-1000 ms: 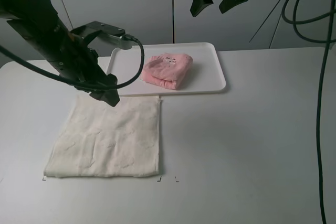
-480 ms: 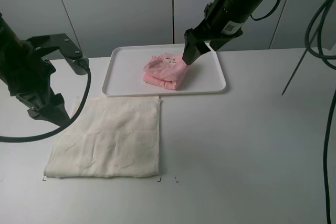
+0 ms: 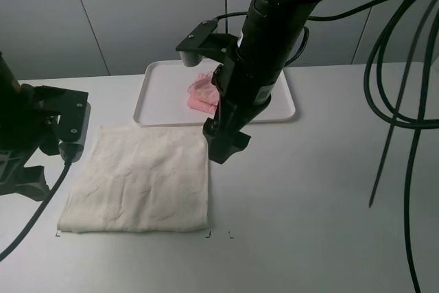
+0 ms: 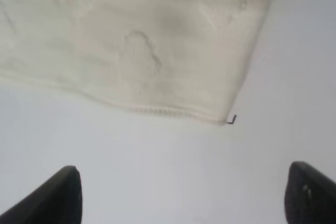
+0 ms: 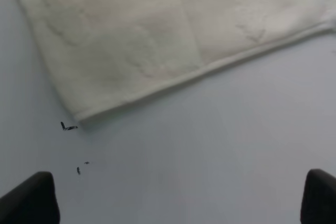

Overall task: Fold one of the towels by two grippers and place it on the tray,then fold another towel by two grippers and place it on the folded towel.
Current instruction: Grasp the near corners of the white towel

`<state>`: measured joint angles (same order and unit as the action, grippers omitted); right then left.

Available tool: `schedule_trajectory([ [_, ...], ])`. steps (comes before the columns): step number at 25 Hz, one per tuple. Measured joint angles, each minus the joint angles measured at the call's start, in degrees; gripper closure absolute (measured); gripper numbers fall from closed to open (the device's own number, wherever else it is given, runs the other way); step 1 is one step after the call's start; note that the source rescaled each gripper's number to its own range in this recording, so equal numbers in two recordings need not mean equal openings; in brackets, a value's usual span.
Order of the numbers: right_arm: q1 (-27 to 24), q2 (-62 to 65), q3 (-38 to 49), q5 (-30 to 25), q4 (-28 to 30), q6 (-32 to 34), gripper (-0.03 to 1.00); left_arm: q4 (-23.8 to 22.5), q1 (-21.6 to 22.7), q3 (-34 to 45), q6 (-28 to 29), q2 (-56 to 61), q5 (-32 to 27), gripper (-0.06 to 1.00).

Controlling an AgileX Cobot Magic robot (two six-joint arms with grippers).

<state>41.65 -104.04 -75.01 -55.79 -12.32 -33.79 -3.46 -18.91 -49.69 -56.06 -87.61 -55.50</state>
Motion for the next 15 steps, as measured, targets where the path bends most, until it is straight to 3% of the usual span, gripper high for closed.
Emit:
schedule_trajectory([
  [7, 5.43, 0.0, 0.49, -0.99, 2.75, -4.25, -0.03, 0.62, 0.0, 6.61, -4.33, 0.0, 9.93, -0.04],
  [15, 7.67, -0.21, 0.49, 0.02, 2.72, -9.83, -0.03, -4.39, 0.0, 13.03, -5.53, 0.13, 11.77, -0.04],
])
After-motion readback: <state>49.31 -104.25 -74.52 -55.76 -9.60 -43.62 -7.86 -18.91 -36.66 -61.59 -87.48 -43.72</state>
